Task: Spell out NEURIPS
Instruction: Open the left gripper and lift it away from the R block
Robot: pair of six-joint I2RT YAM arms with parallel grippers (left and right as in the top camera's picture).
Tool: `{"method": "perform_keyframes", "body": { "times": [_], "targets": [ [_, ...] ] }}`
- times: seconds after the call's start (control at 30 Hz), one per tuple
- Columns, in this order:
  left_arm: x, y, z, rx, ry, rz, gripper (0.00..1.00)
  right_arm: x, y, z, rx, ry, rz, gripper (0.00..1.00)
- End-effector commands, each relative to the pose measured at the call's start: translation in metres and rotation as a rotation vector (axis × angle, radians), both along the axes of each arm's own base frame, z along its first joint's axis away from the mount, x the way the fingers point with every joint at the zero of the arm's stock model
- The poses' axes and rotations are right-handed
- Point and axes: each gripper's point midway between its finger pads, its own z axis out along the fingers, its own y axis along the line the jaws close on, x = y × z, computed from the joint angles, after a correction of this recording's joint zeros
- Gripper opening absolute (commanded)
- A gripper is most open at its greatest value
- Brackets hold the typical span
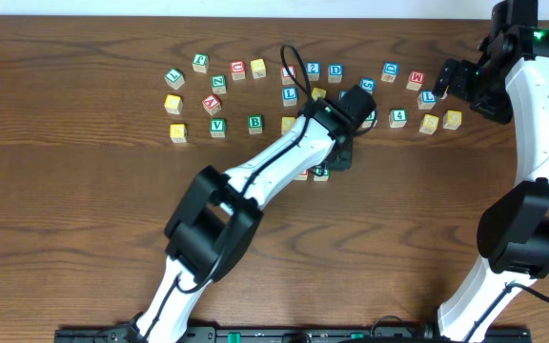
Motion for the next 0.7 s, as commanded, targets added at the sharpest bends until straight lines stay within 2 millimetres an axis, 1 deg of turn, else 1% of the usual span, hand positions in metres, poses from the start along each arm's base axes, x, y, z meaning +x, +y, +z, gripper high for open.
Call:
{"method": "perform_keyframes", "body": {
  "times": [0.0,0.2,0.3,0.4,0.43,0.5,0.6,0.67],
  "targets": [
    [0.014,0.002,0.057,-0.037,-0.132,-0.021,0.41,-0.001,0.001,0.001,-0.006,0.000,-0.004,0.99],
    [0.016,0.008,0.108,-0.059,-0.245,-0.088,0.41,-0.001,0.001,0.001,-0.006,0.000,-0.004,0.99],
    [0.017,0.017,0.139,-0.049,-0.321,-0.107,0.41,-0.001,0.001,0.001,-0.006,0.000,-0.004,0.99],
    [0.018,0.032,0.165,-0.036,-0.384,-0.097,0.41,-0.001,0.002,0.001,0.002,-0.001,-0.002,0.99],
    [0.018,0.042,0.179,-0.038,-0.405,-0.094,0.41,-0.001,0.005,0.001,0.019,-0.003,0.003,0.99],
    [0.019,0.057,0.189,-0.035,-0.411,-0.072,0.42,0.000,0.008,0.001,0.035,-0.005,0.007,0.99],
    [0.020,0.086,0.196,-0.013,-0.396,-0.023,0.41,0.000,0.009,0.001,0.040,-0.006,0.008,0.99],
    [0.022,0.105,0.197,0.006,-0.379,0.011,0.42,0.000,0.009,0.001,0.040,-0.006,0.008,0.99]
  ]
}}
